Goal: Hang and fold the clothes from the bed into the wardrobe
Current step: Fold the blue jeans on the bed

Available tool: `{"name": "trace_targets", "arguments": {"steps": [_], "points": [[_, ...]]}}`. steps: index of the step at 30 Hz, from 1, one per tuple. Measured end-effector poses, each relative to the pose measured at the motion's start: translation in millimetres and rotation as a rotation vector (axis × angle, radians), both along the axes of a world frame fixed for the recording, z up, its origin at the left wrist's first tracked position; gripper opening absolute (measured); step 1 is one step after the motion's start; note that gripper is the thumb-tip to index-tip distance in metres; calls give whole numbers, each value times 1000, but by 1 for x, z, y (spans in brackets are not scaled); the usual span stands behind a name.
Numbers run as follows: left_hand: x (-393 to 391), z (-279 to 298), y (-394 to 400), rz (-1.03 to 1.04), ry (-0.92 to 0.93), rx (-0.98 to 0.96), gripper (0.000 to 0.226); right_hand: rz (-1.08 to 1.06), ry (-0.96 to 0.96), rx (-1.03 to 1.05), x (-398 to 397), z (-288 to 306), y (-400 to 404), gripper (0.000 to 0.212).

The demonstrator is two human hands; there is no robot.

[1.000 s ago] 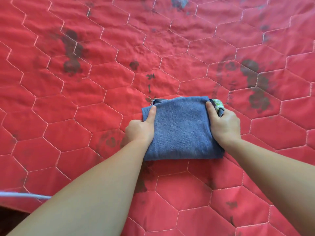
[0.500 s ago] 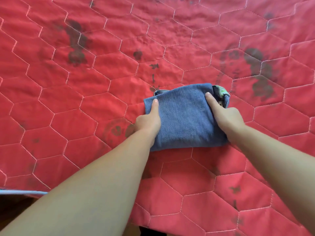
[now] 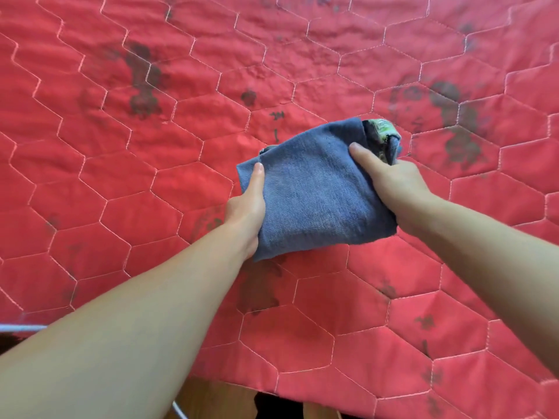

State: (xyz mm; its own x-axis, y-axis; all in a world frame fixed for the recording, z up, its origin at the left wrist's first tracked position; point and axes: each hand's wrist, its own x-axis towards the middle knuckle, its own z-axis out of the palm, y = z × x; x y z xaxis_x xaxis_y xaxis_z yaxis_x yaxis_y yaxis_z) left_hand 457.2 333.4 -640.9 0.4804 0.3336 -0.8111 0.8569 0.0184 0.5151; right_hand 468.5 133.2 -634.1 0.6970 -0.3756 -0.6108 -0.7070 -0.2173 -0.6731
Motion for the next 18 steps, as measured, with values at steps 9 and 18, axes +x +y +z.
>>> {"name": "trace_targets", "arguments": {"steps": [9,18], "points": [[79,267,31,7,-424,101,70,55,-382,26,67,261,29,38],[-5,551,76,217,-782,188,72,245,-731,157,28,543,72,36]]}}
